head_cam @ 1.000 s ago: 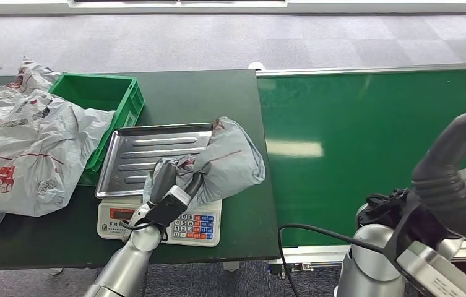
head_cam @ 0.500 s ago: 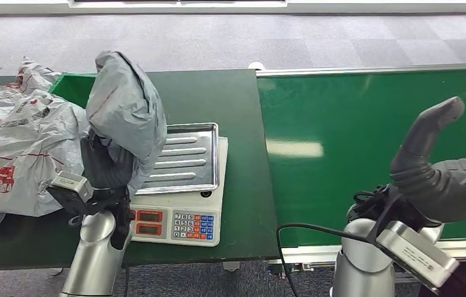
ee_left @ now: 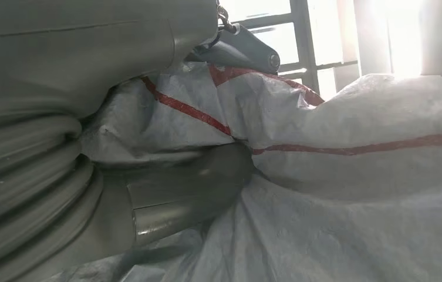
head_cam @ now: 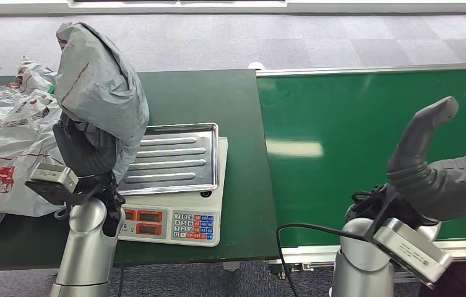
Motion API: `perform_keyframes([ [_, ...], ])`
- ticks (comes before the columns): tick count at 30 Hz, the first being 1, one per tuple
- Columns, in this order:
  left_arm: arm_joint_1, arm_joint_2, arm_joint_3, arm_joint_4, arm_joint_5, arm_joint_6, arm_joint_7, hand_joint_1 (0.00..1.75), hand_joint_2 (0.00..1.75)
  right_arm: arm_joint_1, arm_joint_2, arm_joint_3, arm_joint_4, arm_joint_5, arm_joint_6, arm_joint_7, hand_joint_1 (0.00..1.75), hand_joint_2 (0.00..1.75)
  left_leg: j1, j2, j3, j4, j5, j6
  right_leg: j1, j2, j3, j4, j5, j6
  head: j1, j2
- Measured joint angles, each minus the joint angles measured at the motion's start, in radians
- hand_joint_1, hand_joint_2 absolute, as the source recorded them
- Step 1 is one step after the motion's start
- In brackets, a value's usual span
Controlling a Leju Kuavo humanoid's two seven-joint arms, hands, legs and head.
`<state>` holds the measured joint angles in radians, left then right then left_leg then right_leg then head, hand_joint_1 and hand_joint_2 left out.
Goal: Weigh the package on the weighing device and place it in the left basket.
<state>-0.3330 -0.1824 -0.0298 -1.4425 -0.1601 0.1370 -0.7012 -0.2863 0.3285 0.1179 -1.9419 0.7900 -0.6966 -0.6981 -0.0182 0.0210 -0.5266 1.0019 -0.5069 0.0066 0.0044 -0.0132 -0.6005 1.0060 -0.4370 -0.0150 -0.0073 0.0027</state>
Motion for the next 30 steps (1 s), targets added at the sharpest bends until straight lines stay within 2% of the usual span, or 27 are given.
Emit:
perform_keyframes([
  [2, -0.008, -0.001, 0.000, 0.001, -0.051, 0.059, 0.003, 1.75, 1.75, 0.000, 0.000, 0.000, 0.001, 0.000, 0.000, 0.000, 0.00, 1.75, 0.000, 0.000, 0.000, 0.000, 0.000, 0.000, 0.000, 0.000, 0.000, 0.000, 0.000, 0.000, 0.000, 0.000],
  [3, -0.020, -0.001, 0.001, 0.006, -0.115, 0.130, 0.010, 1.75, 1.75, 0.000, 0.000, 0.000, 0.001, 0.000, 0.000, 0.000, 0.00, 1.75, 0.000, 0.000, 0.000, 0.000, 0.000, 0.000, 0.000, 0.000, 0.000, 0.000, 0.000, 0.000, 0.000, 0.000],
  [6, -0.110, -0.003, 0.014, 0.062, -0.470, 0.418, 0.090, 1.75, 1.75, 0.000, 0.000, 0.001, 0.003, -0.001, 0.000, 0.000, 0.00, 1.75, 0.000, -0.002, 0.000, 0.000, 0.001, 0.000, 0.000, -0.002, 0.000, 0.000, 0.001, 0.000, 0.000, 0.000],
  [7, -0.154, -0.005, 0.034, 0.091, -0.628, 0.483, 0.134, 1.75, 1.75, 0.000, 0.000, 0.002, 0.003, -0.001, 0.000, 0.000, 0.00, 1.75, 0.000, -0.003, -0.001, 0.000, 0.002, 0.000, 0.000, -0.003, 0.000, 0.000, 0.001, 0.000, 0.000, 0.000],
  [9, -0.238, -0.011, 0.102, 0.136, -0.942, 0.540, 0.218, 1.75, 1.75, 0.000, 0.000, 0.007, 0.006, -0.002, 0.000, 0.000, 0.00, 1.75, 0.000, -0.002, -0.001, 0.000, 0.002, 0.000, 0.000, -0.002, 0.000, 0.000, 0.002, -0.001, 0.000, 0.000],
  [11, -0.306, -0.013, 0.179, 0.160, -1.209, 0.551, 0.318, 1.75, 1.75, 0.001, 0.000, 0.011, 0.010, -0.003, 0.000, 0.000, 0.00, 1.75, 0.000, 0.001, 0.000, 0.000, 0.002, -0.001, 0.000, 0.000, 0.000, 0.001, 0.002, -0.002, 0.000, 0.000],
  [13, -0.362, 0.010, 0.203, 0.202, -1.355, 0.554, 0.506, 1.75, 1.75, 0.001, 0.000, 0.013, 0.013, -0.002, 0.000, 0.000, 0.00, 1.75, 0.000, 0.002, 0.001, 0.000, 0.002, -0.001, 0.000, 0.001, -0.001, 0.001, 0.003, -0.002, 0.000, 0.000],
  [16, -0.451, 0.092, 0.117, 0.367, -1.392, 0.554, 0.866, 1.75, 1.75, 0.005, 0.000, 0.014, 0.013, 0.005, 0.000, 0.000, 0.00, 1.75, 0.000, 0.000, 0.001, 0.000, 0.003, -0.002, 0.001, 0.000, -0.001, 0.001, 0.003, -0.002, 0.000, 0.000],
  [18, -0.499, 0.142, 0.052, 0.489, -1.393, 0.554, 0.974, 1.75, 1.75, 0.008, 0.000, 0.016, 0.013, 0.009, 0.000, 0.000, 0.00, 1.75, 0.001, 0.000, 0.000, 0.000, 0.004, -0.003, 0.001, 0.000, -0.001, 0.001, 0.003, -0.002, 0.000, 0.000],
  [23, -0.560, 0.206, -0.025, 0.700, -1.393, 0.555, 1.014, 1.75, 1.75, 0.013, -0.001, 0.021, 0.013, 0.014, 0.000, 0.000, 0.00, 1.75, 0.001, 0.002, 0.000, 0.000, 0.004, -0.003, 0.001, 0.002, -0.001, 0.001, 0.003, -0.003, 0.000, 0.000],
  [30, -0.617, 0.241, -0.060, 0.917, -1.387, 0.527, 1.086, 1.75, 1.75, 0.016, -0.001, 0.030, 0.013, 0.018, 0.000, 0.000, 0.00, 1.75, 0.001, 0.001, -0.001, 0.000, 0.004, -0.003, 0.001, 0.001, -0.001, 0.001, 0.003, -0.003, 0.000, 0.000],
])
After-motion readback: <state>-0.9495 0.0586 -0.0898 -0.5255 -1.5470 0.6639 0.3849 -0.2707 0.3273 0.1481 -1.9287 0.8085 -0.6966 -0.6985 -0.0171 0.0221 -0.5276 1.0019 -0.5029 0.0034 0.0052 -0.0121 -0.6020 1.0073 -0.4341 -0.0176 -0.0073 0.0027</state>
